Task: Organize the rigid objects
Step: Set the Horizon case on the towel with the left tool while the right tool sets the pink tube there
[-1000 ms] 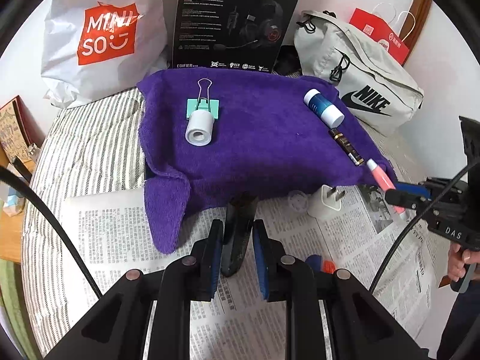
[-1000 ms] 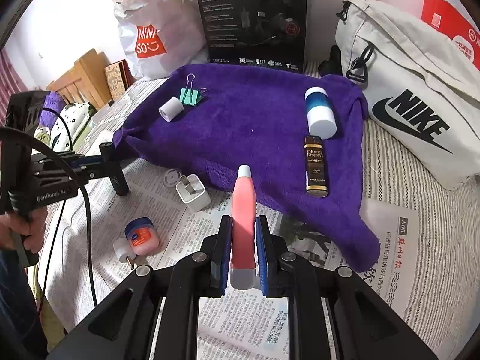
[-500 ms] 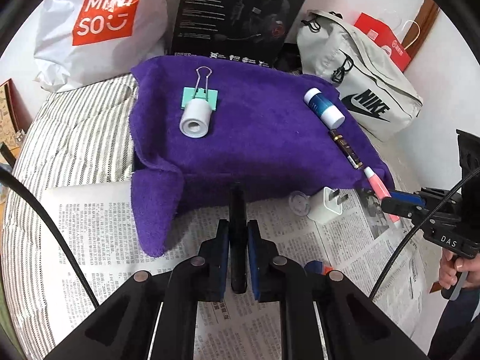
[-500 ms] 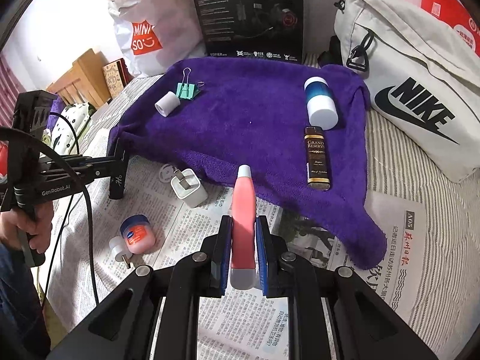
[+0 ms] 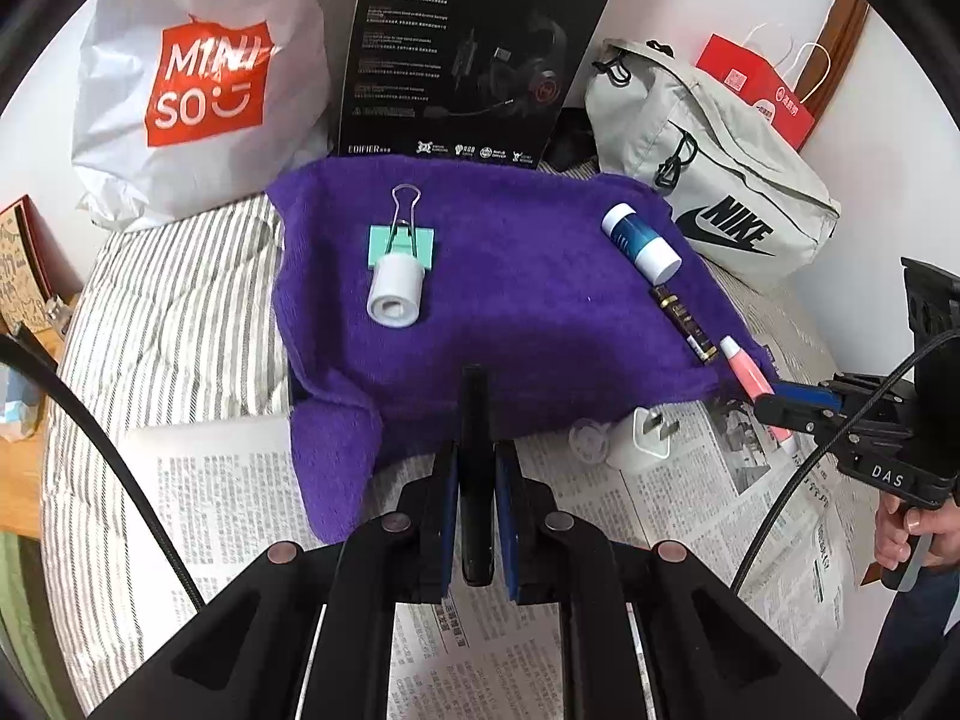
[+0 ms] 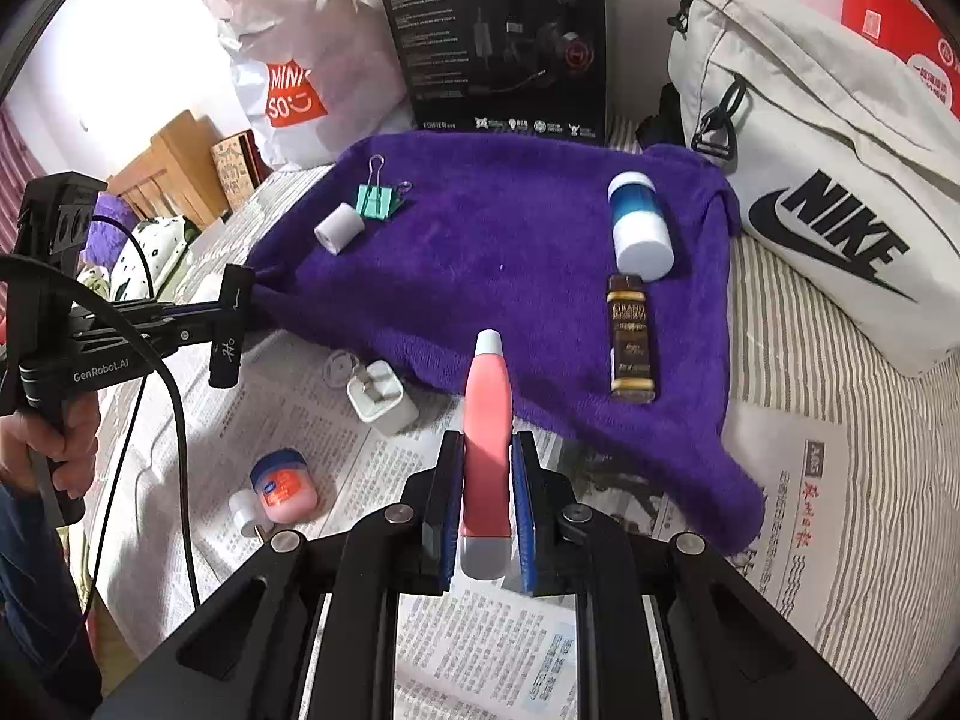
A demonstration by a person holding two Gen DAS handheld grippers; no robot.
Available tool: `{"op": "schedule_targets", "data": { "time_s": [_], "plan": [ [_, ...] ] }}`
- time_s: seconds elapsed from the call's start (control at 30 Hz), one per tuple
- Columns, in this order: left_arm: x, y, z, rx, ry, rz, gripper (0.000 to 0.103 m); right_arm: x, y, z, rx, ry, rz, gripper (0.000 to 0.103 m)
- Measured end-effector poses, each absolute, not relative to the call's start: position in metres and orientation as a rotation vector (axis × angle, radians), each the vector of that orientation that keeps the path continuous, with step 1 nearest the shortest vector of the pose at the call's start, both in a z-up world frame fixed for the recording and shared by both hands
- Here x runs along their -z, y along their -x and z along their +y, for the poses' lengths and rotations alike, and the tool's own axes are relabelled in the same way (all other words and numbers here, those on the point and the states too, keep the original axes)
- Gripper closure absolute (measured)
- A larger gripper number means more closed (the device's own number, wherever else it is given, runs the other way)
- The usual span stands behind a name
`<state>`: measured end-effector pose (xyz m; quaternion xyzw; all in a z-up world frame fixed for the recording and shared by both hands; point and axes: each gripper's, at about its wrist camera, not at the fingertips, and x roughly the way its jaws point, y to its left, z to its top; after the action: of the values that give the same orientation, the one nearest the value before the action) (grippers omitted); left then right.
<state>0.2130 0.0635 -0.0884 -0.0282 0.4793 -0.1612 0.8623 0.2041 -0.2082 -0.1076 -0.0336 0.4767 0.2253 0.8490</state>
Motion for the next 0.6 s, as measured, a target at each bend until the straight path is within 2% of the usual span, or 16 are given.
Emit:
{"op": "schedule_targets", "data": {
  "time_s": [0.33, 0.6],
  "plan": [
    [0.073, -0.239, 0.055, 0.337, -0.007, 0.995, 0.091, 0.094, -0.238, -0.205, -0.459, 0.073, 0.954, 0.087],
    [0.073, -0.269, 0.044, 0.361, -0.038, 1.012, 0.091, 0.104, -0.270, -0.204, -0.420, 0.078, 0.962, 0.087]
  ]
}}
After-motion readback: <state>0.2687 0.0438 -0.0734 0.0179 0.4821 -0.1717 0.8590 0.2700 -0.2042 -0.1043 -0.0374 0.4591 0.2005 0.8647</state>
